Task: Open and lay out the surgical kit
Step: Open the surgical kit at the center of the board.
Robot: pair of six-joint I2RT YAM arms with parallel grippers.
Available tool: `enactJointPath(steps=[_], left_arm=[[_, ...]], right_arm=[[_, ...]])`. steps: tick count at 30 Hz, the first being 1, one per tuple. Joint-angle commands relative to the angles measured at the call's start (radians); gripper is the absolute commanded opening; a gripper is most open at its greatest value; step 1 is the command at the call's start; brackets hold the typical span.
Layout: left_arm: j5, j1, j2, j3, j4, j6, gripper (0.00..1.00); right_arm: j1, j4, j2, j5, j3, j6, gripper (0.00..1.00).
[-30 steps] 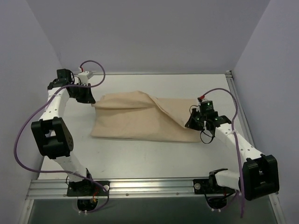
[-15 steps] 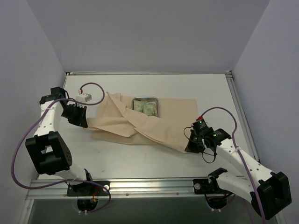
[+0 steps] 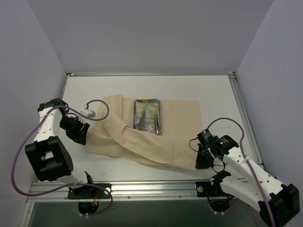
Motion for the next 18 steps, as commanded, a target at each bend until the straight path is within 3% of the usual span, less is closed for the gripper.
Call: enactJointPath(steps=[1,8,10,16,17,18], left_arm=[[0.089,0.039,0.028,0.143,-0.246,0.17,0.52],[0.292,-0.003,0.232,0.403,-0.047,-0.15,0.64],[0.353,-0.05,0.272,0.4,-0.013,-0.151,0.71],[0.347,-0.147,0.333,0.329,0.059,-0.123,0.8],[0.376,-0.155,0.335,0.323,0.087,-0.128,0.9],[0.396,-0.156,0.33,0.319,0.105,-0.132,0.9]], right_arm=[[0.015,-0.137,0.018,-0.004,0.005,-0.015,0.0],[0.021,-0.142,0.026,-0.01,0.018,-0.035,0.0],[0.024,-0.141,0.013,-0.005,0.018,-0.027,0.0],[0.026,-0.134,-0.022,0.003,0.013,-0.001,0.0],[0.026,-0.134,-0.022,0.003,0.013,-0.003,0.0],[0.026,-0.133,-0.024,0.003,0.01,0.0,0.0]])
